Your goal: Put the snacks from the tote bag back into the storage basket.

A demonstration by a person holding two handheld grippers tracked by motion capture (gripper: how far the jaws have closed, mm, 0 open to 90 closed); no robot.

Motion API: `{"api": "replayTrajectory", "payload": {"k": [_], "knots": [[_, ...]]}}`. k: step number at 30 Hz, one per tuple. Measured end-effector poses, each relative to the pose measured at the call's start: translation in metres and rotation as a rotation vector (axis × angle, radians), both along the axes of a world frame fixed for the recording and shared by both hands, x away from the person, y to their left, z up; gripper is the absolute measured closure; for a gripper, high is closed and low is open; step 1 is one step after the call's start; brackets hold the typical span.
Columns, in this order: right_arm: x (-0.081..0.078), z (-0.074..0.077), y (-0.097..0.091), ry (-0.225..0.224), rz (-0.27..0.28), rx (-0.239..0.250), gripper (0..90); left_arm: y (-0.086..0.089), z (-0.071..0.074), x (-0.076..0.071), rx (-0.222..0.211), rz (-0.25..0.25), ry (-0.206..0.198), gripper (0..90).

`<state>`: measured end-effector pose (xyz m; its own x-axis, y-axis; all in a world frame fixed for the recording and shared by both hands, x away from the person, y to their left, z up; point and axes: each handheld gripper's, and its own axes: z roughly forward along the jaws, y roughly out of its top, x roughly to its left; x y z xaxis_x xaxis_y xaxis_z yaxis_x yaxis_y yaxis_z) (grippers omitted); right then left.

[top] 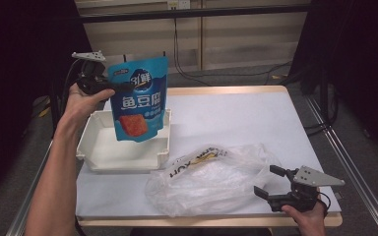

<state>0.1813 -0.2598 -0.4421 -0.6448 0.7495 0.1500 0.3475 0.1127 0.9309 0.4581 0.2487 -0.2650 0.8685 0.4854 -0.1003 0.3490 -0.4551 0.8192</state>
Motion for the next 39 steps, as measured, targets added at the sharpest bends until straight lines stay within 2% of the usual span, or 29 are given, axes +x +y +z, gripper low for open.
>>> {"api": "replayTrajectory", "payload": {"k": [3,8,12,15,20,25,29,33,39], "knots": [[0.000,0.000,0.000,0.004,-0.001,0.000,8.3,-0.003,-0.005,0.002,0.008,0.008,0.004,90.0],[0.000,0.000,0.001,0.004,0.003,0.000,8.3,-0.002,-0.017,0.007,-0.025,0.011,0.001,90.0],[0.000,-0.001,0.000,0.001,0.003,-0.003,8.3,-0.005,-0.026,0.011,-0.020,0.010,0.012,90.0],[0.001,-0.001,0.001,0.005,0.009,-0.004,8.3,-0.011,-0.029,0.013,-0.009,-0.002,0.001,90.0],[0.001,-0.001,0.003,0.004,0.020,-0.008,8.3,-0.013,-0.037,0.019,-0.027,0.009,0.015,90.0],[0.000,-0.001,0.002,0.005,0.014,-0.004,8.3,-0.012,-0.039,0.022,-0.018,0.022,0.000,90.0],[0.000,-0.001,0.002,0.006,0.019,-0.008,8.3,-0.012,-0.044,0.025,-0.023,0.012,0.008,90.0],[0.000,-0.002,0.004,0.009,0.021,-0.009,8.3,-0.015,-0.045,0.024,-0.006,0.015,-0.004,90.0],[0.001,-0.002,0.006,0.008,0.032,-0.020,8.3,-0.015,-0.050,0.029,-0.019,0.022,-0.002,90.0]]}}
